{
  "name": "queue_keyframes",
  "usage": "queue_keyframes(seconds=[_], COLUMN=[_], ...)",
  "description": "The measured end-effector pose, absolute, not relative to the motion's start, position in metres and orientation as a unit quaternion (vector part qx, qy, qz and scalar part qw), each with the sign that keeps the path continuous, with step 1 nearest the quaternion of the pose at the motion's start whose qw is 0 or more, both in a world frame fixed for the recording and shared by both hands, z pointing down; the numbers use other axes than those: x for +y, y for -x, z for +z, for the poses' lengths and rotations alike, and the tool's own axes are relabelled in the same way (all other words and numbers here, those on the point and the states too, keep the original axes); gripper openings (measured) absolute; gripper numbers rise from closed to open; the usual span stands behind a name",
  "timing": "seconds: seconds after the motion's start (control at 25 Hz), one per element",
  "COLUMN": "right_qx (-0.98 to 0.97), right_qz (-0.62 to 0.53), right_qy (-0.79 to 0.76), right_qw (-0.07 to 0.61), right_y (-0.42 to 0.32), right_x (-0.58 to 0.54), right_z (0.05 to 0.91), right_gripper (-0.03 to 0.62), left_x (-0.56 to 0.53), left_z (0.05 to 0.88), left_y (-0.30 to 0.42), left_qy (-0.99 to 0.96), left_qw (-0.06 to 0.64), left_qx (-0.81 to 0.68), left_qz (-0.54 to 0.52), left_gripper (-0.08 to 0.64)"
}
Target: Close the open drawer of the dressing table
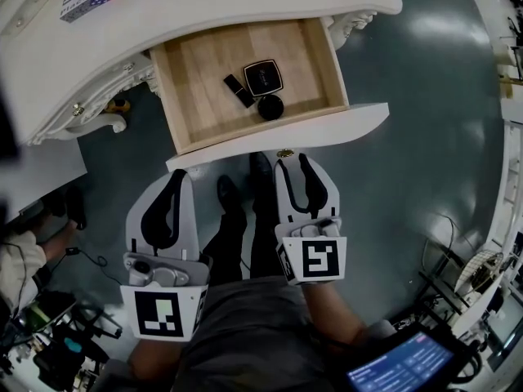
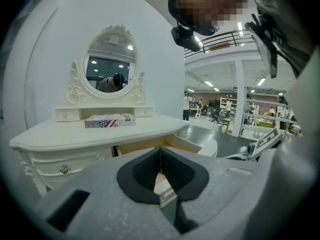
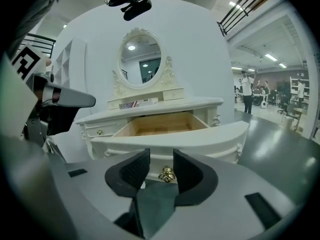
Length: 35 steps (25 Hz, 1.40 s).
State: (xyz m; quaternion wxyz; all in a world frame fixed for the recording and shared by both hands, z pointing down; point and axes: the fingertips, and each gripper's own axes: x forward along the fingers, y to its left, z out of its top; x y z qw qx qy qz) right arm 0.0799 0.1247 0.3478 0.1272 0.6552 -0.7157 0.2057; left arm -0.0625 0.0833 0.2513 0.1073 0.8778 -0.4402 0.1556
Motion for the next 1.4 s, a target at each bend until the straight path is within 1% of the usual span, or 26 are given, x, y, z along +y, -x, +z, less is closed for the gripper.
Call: queue_keyframes(seconds=[1.4], right_qx=[-0.739], right_qz=[0.210], right_qy=[-0.622], right_qw=[0.152], right_y=[-0.085], right_x=[0.084], right_z=[0.354], right_gripper=[0.133], left_x=[0.058], left_z=[0.260], left_y=[0.049], left_qy=[-0.866], left_qw=[0.128], left_qx=[-0.455], left_qz=[0.163], left_gripper=[0.017])
